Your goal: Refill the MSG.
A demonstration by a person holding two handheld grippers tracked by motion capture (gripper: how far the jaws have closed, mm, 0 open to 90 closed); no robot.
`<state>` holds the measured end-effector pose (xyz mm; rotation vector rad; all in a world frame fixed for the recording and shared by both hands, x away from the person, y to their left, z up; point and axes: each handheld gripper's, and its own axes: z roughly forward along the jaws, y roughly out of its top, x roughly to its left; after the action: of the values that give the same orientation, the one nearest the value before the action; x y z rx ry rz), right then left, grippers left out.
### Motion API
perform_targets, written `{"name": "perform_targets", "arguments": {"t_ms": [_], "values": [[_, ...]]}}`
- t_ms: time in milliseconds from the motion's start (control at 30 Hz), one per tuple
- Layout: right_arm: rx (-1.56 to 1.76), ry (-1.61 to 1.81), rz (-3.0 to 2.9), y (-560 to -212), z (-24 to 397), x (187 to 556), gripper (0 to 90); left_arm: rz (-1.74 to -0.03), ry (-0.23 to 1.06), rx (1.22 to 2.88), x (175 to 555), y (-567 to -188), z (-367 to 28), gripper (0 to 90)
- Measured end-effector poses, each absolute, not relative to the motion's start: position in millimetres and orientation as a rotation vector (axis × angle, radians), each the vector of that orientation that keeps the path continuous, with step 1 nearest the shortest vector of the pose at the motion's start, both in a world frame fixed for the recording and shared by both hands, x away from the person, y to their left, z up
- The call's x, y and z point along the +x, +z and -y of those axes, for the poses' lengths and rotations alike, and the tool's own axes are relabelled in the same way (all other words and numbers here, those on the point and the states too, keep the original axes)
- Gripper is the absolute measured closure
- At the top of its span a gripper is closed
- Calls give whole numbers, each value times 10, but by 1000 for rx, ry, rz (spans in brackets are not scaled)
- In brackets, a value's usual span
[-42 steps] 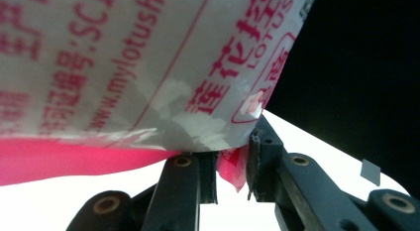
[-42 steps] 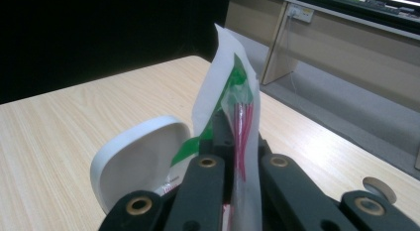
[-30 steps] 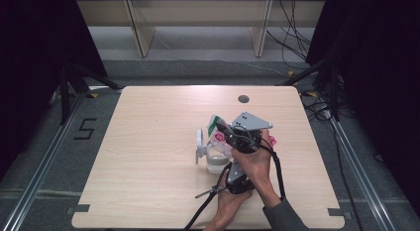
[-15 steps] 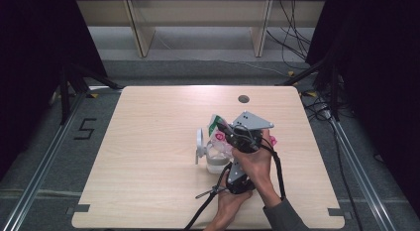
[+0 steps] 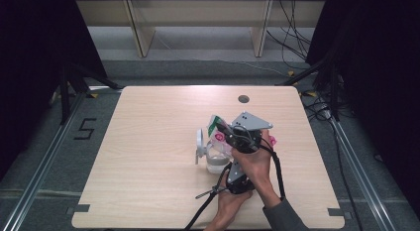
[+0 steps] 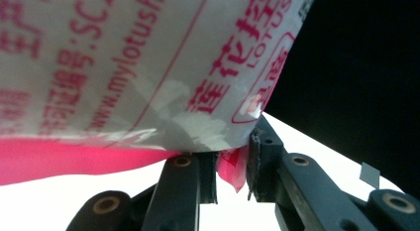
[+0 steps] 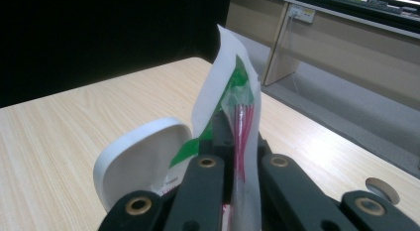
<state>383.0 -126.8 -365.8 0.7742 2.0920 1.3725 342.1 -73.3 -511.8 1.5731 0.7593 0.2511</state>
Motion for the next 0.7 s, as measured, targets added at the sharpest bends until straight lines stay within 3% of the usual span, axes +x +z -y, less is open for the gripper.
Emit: {"name": "perform_targets", "arguments": {"t_ms": [700], "values": [[757, 1380, -2092, -3657, 1263, 3835, 900, -756, 261, 1567, 3417, -5119, 737, 764]]}}
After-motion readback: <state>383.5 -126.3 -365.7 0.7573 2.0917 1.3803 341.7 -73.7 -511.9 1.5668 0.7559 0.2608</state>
